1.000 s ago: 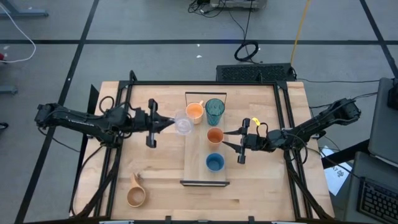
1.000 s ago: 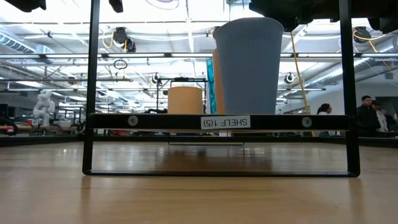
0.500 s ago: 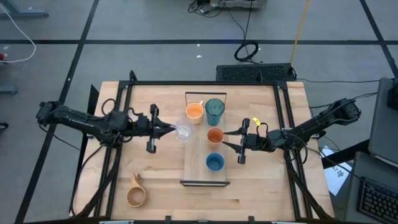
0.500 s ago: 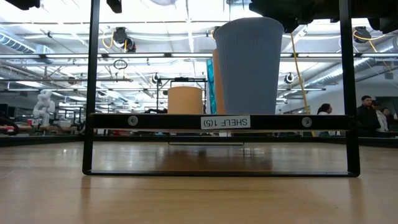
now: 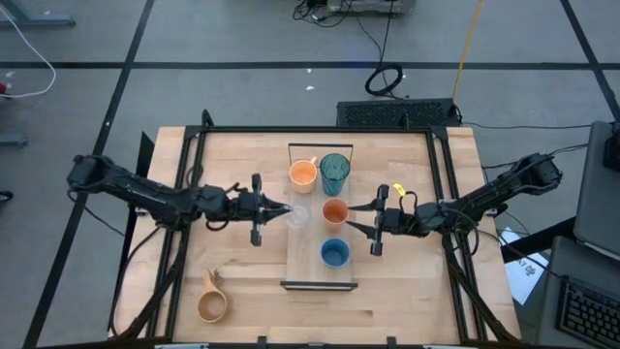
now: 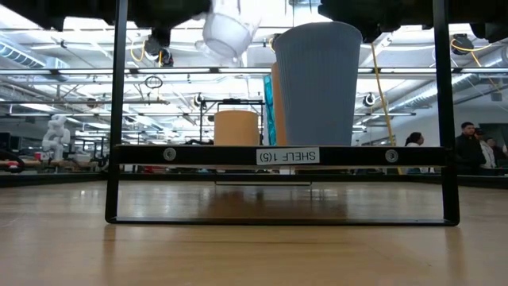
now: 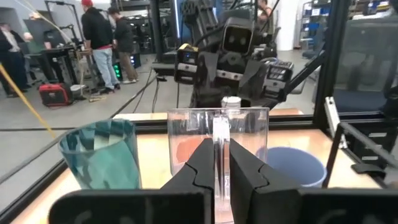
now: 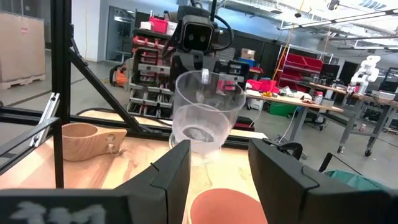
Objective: Stack small to large cups/mugs on shelf
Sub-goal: Put the transparent mug on the shelf
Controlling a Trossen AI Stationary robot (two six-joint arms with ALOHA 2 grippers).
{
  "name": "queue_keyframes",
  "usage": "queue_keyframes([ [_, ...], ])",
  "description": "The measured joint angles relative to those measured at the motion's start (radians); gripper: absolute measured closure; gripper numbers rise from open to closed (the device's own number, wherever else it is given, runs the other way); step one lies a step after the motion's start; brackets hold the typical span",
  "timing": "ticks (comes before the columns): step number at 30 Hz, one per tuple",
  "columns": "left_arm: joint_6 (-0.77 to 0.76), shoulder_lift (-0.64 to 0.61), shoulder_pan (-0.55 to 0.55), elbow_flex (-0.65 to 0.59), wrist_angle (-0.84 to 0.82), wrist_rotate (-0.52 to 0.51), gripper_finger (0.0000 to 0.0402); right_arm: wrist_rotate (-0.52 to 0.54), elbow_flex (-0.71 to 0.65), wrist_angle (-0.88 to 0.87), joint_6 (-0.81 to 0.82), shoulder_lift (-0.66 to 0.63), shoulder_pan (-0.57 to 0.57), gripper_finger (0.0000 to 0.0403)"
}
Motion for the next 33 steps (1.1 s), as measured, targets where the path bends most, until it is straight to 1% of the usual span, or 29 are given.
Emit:
queue_keyframes([
  [3, 0.000, 0.016, -0.001, -0.072, 0.127, -0.029, 0.0387, 0.000, 0.000, -0.015, 0.000, 0.000, 0.006, 0.0251],
  [8, -0.017, 0.019, 0.002, -0.230, 0.401, -0.054, 0.0383, 0.000, 0.000, -0.016, 0.000, 0.000, 0.009, 0.0251],
  [11, -0.012, 0.019, 0.002, -0.280, 0.450, -0.075, 0.0383, 0.000, 0.000, -0.015, -0.002, 0.000, 0.009, 0.0251],
  [14, 0.013, 0.020, 0.002, -0.297, 0.451, -0.073, 0.0386, 0.000, 0.000, -0.015, -0.003, 0.000, 0.009, 0.0251],
  [19, 0.022, 0.073, 0.002, -0.299, 0.466, -0.071, 0.0383, 0.000, 0.000, -0.015, -0.005, 0.000, 0.009, 0.0251],
  [22, 0.026, 0.147, 0.002, -0.298, 0.522, -0.085, 0.0380, 0.000, 0.000, -0.015, -0.010, 0.000, 0.009, 0.0251],
  [27, 0.042, 0.275, 0.005, -0.297, 0.674, -0.090, 0.0386, 0.000, 0.000, -0.016, -0.012, 0.000, 0.009, 0.0251],
  [33, 0.021, 0.396, 0.027, -0.297, 0.775, -0.091, 0.0378, 0.000, 0.000, -0.016, -0.012, 0.000, 0.009, 0.0251],
])
